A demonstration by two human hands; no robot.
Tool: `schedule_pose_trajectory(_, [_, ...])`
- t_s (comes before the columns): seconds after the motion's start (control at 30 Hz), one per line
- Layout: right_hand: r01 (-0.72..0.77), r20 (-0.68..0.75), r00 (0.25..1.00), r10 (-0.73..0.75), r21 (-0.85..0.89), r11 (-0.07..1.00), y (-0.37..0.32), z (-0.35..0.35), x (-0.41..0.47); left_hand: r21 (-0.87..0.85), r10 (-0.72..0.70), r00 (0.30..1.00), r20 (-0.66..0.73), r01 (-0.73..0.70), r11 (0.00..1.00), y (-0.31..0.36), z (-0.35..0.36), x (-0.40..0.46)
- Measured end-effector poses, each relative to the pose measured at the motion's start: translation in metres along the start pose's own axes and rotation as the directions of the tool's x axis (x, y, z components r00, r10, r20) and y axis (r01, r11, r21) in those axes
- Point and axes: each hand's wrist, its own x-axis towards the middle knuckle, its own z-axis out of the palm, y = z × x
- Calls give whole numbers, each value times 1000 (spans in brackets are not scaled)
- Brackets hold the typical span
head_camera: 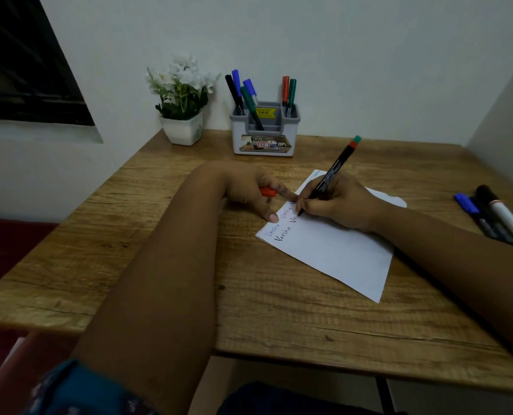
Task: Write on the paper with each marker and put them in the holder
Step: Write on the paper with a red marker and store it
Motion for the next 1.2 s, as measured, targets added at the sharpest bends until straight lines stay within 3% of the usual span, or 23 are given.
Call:
schedule_pose_trajectory(0.13, [10, -21, 1000, -11, -40, 999, 4, 1, 2, -25, -1, 1000, -3, 1, 1000, -2, 0, 1])
schedule_pose_trajectory(0.27, [-21, -115, 992, 48, 231, 973, 6, 0, 5, -40, 13, 1000, -1, -13, 999, -4, -1, 2])
schedule_pose_trajectory(0.43, [-8, 15, 1000, 6, 115, 993, 7, -6, 3, -60, 15, 1000, 15, -14, 998, -7, -2, 1])
schedule_pose_trajectory(1.2, [-19, -32, 999, 17, -55, 998, 4, -4, 2, -69, 32, 999, 16, -31, 997, -8, -3, 2])
